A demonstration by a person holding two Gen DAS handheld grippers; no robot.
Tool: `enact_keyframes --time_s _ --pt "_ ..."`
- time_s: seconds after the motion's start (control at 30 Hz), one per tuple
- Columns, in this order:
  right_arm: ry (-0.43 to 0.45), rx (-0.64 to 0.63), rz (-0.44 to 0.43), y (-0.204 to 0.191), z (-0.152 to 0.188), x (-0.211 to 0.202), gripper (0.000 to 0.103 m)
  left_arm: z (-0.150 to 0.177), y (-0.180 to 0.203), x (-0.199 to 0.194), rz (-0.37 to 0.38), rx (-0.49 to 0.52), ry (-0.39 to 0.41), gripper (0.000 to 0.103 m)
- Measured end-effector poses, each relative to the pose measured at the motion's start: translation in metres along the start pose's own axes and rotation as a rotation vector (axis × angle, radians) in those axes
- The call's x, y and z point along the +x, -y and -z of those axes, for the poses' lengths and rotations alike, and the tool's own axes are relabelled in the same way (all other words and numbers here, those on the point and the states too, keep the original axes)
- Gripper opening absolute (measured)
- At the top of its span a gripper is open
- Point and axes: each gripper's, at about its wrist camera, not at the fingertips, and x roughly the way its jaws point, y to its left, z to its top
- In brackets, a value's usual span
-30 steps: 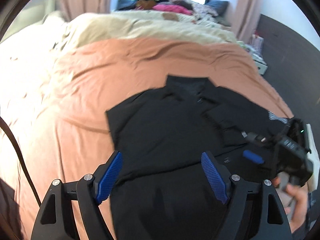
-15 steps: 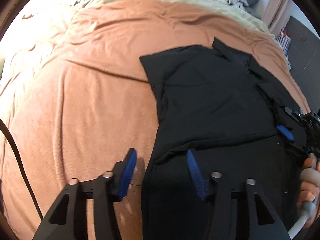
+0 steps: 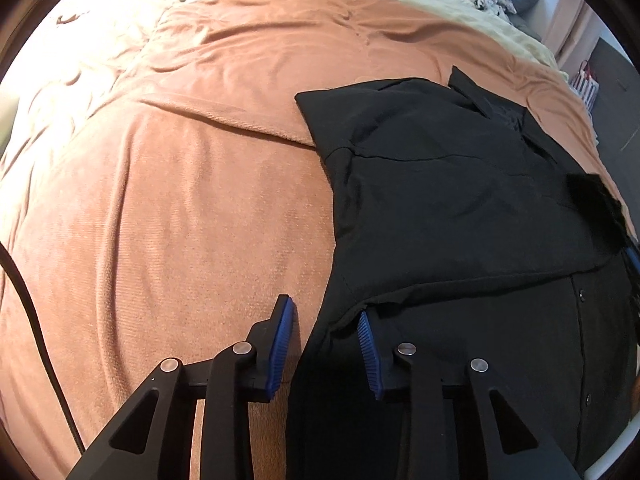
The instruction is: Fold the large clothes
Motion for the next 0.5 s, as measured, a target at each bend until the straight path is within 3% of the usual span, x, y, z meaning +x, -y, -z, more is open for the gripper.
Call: enact_keyframes --time_s 0.13,0.43,0.47,0.5 --pt "0.075 0.079 0.017 0.015 -0.014 -0.035 0.01 0.0 -0.001 0.0 -0.007 -0.016 0.01 0.034" --pt "0.019 0.021 0.099 -0.002 -0.032 -0.061 0.013 0.003 -0.006 -0.014 -0.027 -0.093 0.01 0.035" --pt "0.02 0.01 0.11 -0.008 -0.036 -0.061 0.02 0.003 -0.005 -0.015 -0.038 -0.09 0.01 0.035" --pt "0.029 -0.003 0.116 -0.009 -0.042 -0.07 0.033 0.003 -0.004 -0.017 -0.047 -0.09 0.009 0.034"
